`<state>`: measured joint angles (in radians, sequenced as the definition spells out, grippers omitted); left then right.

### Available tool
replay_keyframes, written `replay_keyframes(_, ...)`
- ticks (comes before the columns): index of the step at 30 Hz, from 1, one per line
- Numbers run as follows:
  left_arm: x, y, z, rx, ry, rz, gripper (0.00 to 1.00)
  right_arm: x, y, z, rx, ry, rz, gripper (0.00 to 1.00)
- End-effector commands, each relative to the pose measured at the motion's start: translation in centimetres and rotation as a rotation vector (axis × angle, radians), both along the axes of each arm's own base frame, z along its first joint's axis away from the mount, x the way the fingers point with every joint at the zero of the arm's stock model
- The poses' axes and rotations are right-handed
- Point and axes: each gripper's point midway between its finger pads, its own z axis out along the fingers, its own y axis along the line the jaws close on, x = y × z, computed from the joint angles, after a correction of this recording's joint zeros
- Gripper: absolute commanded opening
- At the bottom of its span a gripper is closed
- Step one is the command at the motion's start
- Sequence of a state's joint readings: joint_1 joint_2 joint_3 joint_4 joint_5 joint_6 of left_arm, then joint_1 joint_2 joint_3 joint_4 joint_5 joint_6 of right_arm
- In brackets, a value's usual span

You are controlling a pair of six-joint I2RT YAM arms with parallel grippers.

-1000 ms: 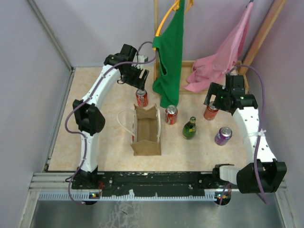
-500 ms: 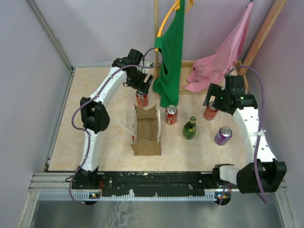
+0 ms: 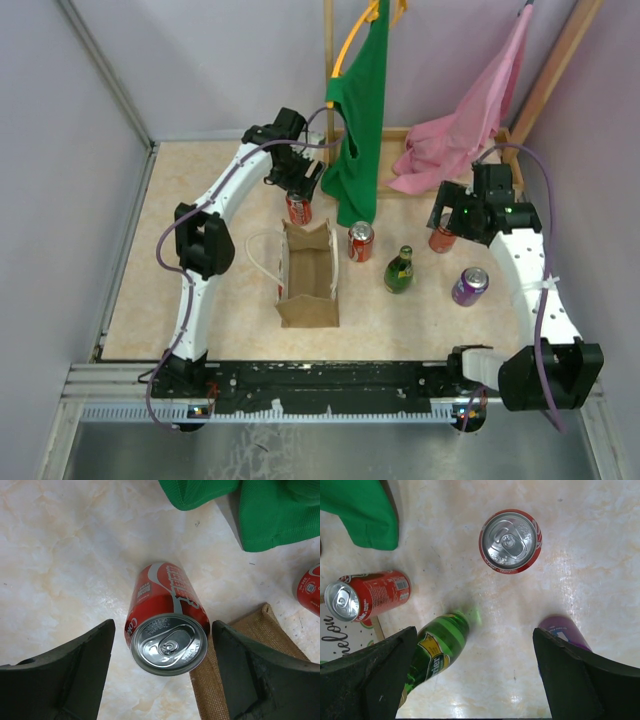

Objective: Place the beverage into the canvas bag

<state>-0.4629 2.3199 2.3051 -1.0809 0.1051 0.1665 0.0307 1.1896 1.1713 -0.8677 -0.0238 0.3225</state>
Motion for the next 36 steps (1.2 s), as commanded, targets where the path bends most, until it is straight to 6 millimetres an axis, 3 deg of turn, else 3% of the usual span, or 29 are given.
replay_keyframes(1, 0.0, 0.1, -0.7, 0.025, -0.001, -0.017, 0.83, -0.4, 0.2, 1.0, -0.001, -0.043, 0.017, 0.99)
replay_keyframes(9, -0.3, 0.5, -1.3, 0.050, 0.004, -0.028, 0.83, -0.7, 0.3, 0.6, 0.006, -0.040, 0.011, 0.99)
replay_keyframes(13, -0.2, 0.4, -1.3, 0.050, 0.000, -0.028, 0.75, -0.9, 0.3, 0.5, 0.009, -0.041, 0.007, 0.99)
replay_keyframes(21, -0.3, 0.9, -0.1, 0.050, -0.038, -0.010, 0.16, -1.3, 0.3, 0.3, 0.015, -0.040, 0.000, 0.99)
replay_keyframes(24, 0.2, 1.5, 1.8, 0.061, -0.092, 0.012, 0.05, -1.4, 0.3, 0.2, 0.017, -0.040, -0.001, 0.99)
replay_keyframes(31, 1.3, 2.7, 9.7, 0.034, -0.308, 0.016, 0.00, -1.3, 0.4, 0.1, 0.024, -0.042, 0.001, 0.99)
replay_keyframes(36, 0.2, 2.8, 14.0, -0.020, -0.379, -0.004, 0.00, -1.2, 0.7, -0.1, 0.036, -0.042, 0.004, 0.99)
